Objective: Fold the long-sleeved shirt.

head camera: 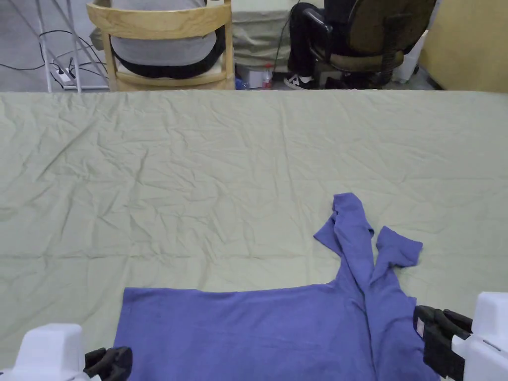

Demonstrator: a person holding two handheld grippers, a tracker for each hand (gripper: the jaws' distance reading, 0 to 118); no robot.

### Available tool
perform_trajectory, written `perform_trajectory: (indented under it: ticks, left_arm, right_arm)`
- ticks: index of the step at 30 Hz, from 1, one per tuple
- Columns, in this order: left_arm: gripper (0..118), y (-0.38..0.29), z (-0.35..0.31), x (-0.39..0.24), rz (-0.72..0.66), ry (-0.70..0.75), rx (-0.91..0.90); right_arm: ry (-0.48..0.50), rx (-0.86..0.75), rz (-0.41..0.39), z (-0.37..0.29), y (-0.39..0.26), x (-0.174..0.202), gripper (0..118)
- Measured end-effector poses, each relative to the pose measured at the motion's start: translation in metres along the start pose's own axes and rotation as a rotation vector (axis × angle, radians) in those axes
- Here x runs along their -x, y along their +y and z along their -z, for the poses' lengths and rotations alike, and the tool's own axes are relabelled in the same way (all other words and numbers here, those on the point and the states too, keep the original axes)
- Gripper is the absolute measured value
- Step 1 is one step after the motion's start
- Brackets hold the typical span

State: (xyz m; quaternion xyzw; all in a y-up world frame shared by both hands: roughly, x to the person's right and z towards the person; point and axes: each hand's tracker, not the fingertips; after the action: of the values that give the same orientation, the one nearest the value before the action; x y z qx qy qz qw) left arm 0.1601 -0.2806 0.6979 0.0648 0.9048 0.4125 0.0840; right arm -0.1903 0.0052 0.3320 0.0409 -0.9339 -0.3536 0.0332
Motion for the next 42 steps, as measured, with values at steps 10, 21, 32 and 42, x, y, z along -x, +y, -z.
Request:
perform_trajectory:
  ticks: [10,21,32,42]
  left_arm:
    - [106,-0.015,0.181,0.147,0.129,0.248,0.182]
    - [2,0.011,0.164,0.021,0.319,0.107,0.099]
    - [2,0.064,0.077,0.016,0.270,0.121,0.023]
    - [2,0.095,-0.026,0.010,0.158,0.083,-0.038]
  right_arm:
    - [-0.029,0.132,0.035,-0.017,-0.045,-0.024,2]
    - [-0.043,0.277,0.017,-0.038,-0.073,-0.056,82]
    - [-0.046,0.547,0.003,-0.004,-0.132,-0.051,96]
    - [0.176,0.115,0.100,-0.103,-0.097,-0.041,14]
